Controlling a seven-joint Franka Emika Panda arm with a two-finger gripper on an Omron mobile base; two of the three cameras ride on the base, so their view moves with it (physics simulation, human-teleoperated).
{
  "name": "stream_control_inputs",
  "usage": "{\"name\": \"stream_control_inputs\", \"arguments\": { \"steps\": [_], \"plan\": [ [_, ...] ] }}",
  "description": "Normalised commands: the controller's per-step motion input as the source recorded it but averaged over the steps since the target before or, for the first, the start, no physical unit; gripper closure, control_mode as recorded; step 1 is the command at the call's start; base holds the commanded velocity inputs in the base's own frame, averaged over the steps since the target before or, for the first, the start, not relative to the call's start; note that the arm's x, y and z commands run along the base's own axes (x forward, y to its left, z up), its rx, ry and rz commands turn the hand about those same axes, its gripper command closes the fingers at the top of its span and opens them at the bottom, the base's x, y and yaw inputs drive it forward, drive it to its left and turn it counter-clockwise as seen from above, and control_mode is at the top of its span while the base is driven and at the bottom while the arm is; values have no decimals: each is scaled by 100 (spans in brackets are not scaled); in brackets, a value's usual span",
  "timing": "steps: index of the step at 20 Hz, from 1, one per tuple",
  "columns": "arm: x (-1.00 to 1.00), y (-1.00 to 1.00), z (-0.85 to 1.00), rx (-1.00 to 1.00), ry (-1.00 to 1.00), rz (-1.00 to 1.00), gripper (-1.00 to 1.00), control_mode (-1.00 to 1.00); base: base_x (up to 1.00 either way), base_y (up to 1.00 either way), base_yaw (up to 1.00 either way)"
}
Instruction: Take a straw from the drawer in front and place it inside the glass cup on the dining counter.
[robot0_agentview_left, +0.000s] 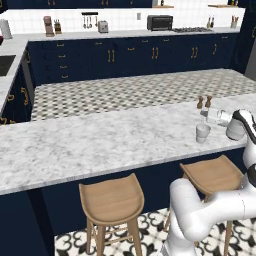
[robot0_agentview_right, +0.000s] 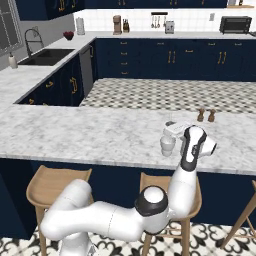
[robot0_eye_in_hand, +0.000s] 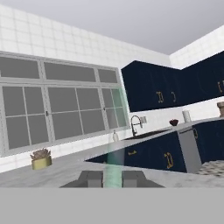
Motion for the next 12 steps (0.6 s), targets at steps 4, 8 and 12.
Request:
{"name": "stream_control_inputs", "arguments": {
  "steps": [4,8,12],
  "plan": [
    [12,0,-22,0,0,0,100,-100,0,0,0],
    [12,0,-15,0,0,0,100,-100,0,0,0],
    [12,0,-15,0,0,0,100,-100,0,0,0]
  ]
}}
